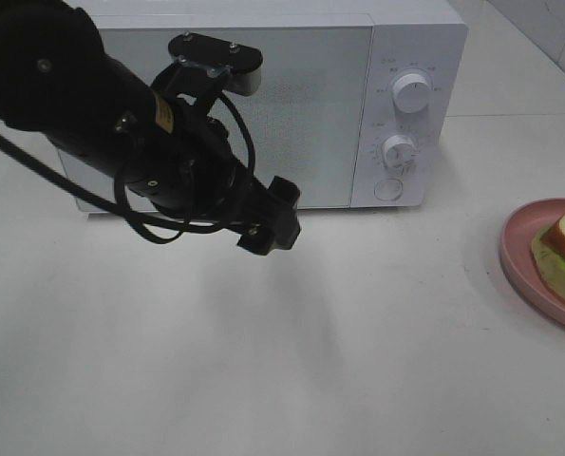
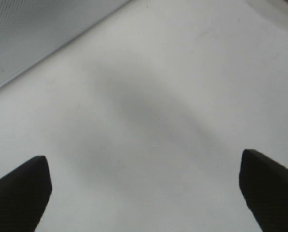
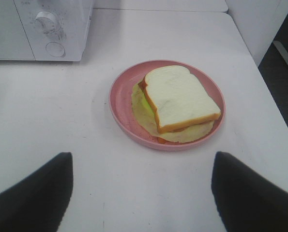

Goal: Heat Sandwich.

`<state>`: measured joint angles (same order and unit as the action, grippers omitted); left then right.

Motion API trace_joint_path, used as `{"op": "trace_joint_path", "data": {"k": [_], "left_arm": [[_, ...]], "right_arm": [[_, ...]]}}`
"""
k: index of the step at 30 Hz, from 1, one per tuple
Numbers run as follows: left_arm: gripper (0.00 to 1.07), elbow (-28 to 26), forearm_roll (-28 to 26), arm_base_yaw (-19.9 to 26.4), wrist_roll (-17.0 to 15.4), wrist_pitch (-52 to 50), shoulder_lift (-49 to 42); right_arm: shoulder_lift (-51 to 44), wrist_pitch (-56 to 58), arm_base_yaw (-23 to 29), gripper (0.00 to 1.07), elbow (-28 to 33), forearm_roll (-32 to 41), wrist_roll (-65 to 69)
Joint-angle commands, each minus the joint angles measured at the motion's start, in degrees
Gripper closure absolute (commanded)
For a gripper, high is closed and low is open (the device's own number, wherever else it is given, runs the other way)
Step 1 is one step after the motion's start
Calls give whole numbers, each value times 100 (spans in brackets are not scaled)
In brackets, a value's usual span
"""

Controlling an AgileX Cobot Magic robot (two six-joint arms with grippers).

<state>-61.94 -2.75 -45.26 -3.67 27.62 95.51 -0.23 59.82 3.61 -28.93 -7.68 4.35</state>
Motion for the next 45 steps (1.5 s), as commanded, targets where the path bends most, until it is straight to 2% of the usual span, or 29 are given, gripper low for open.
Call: {"op": "trace_joint_path", "data": {"k": [1,7,8,10,11,14,15,17,19,20,22,24,27,29,30,37,45], "left_arm": [[7,-17,97,-17,6,493,-160],[7,-17,74,458,-34,1157,-327],[7,-17,11,745,-29,1306,-401],[7,6,-80,1037,-6,1392,-504],[7,6,-80,1037,-6,1392,-504],[7,103,-309,1558,155,1599,-642],[7,103,-309,1558,155,1599,-642],[7,286,-521,2005,367,1616,-808],[7,453,-682,2292,464,1616,-957],[7,453,-682,2292,464,1616,-957],[7,739,-877,2744,613,1627,-1226],[7,819,-894,2888,625,1639,-1341],[7,1100,-877,3346,670,1799,-1770],[7,1169,-877,3432,688,1839,-1862],[7,1295,-877,3644,716,1919,-2086],[7,1719,-745,4057,739,2378,-2836],[7,2126,-613,4057,722,2807,-3867]], "right_arm": [[-149,-29,-34,31,6,-11,-40],[-149,-29,-34,31,6,-11,-40],[-149,-29,-34,31,6,-11,-40],[-149,-29,-34,31,6,-11,-40],[-149,-29,-34,31,6,-11,-40],[-149,-29,-34,31,6,-11,-40],[-149,-29,-34,31,6,-11,-40],[-149,-29,-34,31,6,-11,-40],[-149,-29,-34,31,6,-11,-40],[-149,-29,-34,31,6,-11,-40],[-149,-29,-34,31,6,-11,-40],[-149,-29,-34,31,6,-11,-40],[-149,-29,-34,31,6,-11,-40],[-149,-29,-34,31,6,-11,-40],[-149,-29,-34,31,6,-11,-40],[-149,-29,-34,31,6,-11,-40],[-149,-29,-34,31,6,-11,-40]]}}
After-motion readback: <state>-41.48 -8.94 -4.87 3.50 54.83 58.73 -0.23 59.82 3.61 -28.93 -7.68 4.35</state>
